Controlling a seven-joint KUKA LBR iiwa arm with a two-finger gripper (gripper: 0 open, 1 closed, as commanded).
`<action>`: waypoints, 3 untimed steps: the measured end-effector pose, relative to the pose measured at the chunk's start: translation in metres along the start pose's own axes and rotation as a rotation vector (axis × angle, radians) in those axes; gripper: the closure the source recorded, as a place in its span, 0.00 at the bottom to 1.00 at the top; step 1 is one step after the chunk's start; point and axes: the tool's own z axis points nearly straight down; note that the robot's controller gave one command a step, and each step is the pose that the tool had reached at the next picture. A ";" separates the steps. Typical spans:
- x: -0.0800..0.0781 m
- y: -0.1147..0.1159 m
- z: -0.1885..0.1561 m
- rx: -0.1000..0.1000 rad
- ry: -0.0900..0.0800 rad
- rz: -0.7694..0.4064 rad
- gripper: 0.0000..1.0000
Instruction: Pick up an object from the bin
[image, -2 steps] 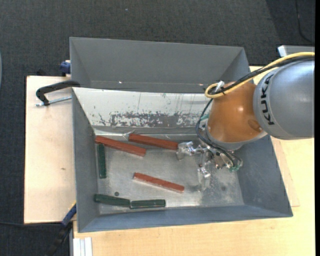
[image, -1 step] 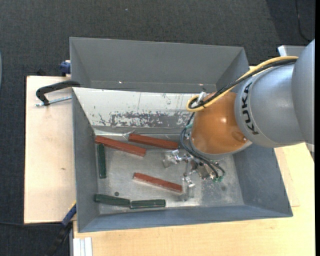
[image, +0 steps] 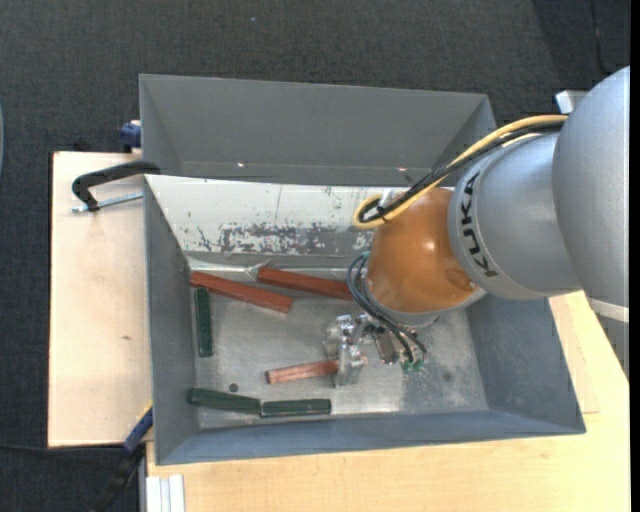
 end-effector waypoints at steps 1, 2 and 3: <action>0.000 0.000 0.000 0.000 0.000 0.000 1.00; -0.005 -0.005 -0.126 0.000 -0.001 -0.053 1.00; -0.005 -0.005 -0.126 0.000 -0.001 -0.054 1.00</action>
Offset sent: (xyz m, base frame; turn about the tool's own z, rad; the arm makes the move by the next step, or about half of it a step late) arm 0.0040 -0.0051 0.1251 -0.0532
